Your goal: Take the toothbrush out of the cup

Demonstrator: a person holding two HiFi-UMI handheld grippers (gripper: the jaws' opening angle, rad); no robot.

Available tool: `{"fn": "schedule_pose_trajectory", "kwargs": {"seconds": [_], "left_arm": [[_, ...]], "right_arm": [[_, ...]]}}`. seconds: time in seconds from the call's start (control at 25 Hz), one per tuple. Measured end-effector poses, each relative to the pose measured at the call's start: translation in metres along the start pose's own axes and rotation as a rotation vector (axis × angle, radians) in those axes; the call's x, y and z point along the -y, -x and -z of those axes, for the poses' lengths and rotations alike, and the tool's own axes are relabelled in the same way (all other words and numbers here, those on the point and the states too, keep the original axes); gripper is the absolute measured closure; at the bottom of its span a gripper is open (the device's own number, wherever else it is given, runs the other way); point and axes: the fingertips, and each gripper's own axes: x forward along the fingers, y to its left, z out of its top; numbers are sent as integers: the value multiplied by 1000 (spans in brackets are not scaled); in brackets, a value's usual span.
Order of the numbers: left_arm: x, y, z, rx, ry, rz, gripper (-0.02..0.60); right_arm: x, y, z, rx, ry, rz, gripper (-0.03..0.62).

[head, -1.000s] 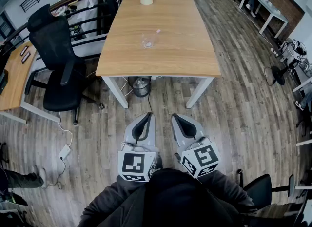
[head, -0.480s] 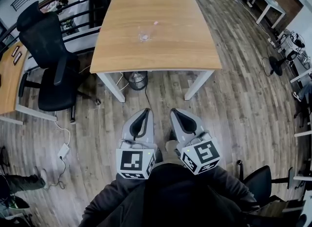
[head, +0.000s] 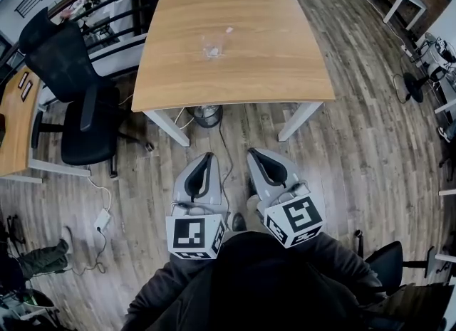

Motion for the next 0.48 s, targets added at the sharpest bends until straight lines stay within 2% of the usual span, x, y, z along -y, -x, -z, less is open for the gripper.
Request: {"fn": "schedule_pose_trajectory", "kwargs": {"seconds": [0.32,0.48], "left_arm": [[-19,-56,-17,-24,-22,-11,574],[-5,-88,-30,-21,-60,-13,574]], "right_arm": [[38,-51,-22,6,-18,-17,592],[71,-61,-36,37,-34,-28,592]]}}
